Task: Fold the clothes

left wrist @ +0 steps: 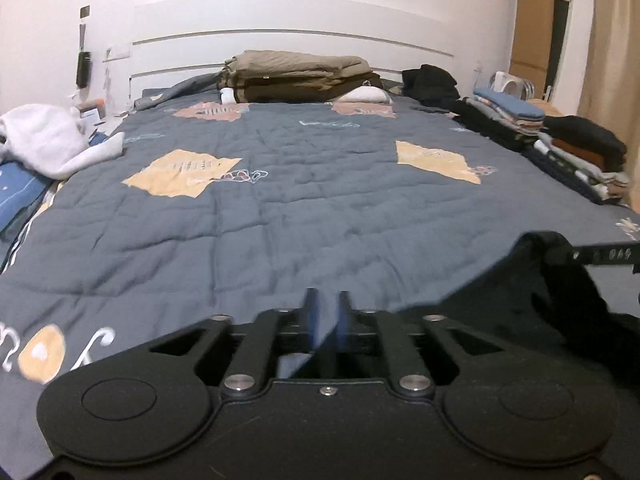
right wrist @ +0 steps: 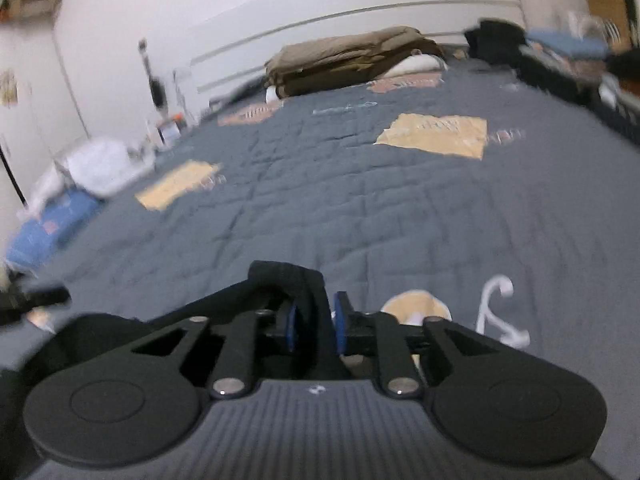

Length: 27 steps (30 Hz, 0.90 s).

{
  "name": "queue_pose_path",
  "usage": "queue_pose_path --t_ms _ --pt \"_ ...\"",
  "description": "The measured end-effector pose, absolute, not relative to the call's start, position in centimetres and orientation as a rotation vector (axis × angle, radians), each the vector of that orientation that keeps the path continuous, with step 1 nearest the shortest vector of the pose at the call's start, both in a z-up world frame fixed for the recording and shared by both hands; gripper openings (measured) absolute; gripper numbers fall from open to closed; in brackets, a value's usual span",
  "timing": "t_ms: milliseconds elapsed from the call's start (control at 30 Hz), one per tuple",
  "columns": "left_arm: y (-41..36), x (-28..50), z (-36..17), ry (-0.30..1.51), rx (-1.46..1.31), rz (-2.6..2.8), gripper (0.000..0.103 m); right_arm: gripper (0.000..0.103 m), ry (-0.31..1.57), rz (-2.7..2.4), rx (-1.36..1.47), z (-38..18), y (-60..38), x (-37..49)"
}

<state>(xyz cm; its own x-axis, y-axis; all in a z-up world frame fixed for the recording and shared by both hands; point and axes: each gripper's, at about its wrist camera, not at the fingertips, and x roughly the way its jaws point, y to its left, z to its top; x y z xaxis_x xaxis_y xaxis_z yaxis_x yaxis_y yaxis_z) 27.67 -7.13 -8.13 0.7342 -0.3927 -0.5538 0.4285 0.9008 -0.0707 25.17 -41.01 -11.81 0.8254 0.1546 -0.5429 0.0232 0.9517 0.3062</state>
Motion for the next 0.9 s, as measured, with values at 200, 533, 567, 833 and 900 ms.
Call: queue_pose_path --t_ms 200,533,567,833,900 --pt "-2.7 21.0 -5.8 0.593 -0.04 -0.47 0.067 0.051 0.538 0.078 0.398 -8.5 -43.4 16.3" --pt "-2.3 8.0 -4.6 0.574 -0.15 -0.53 0.084 0.055 0.579 -0.104 0.438 -9.3 -47.9 2.4" --pt "-2.7 7.0 -5.0 0.581 -0.169 -0.539 0.085 0.055 0.585 -0.135 0.435 -9.8 -48.4 1.3" --pt "-7.5 3.8 -6.8 0.63 -0.148 -0.696 0.085 0.056 0.613 -0.195 0.396 -12.5 -50.1 -0.6" --pt "-7.9 3.9 -7.2 0.63 -0.175 -0.736 0.085 0.056 0.612 -0.205 0.429 -13.0 -51.5 0.4"
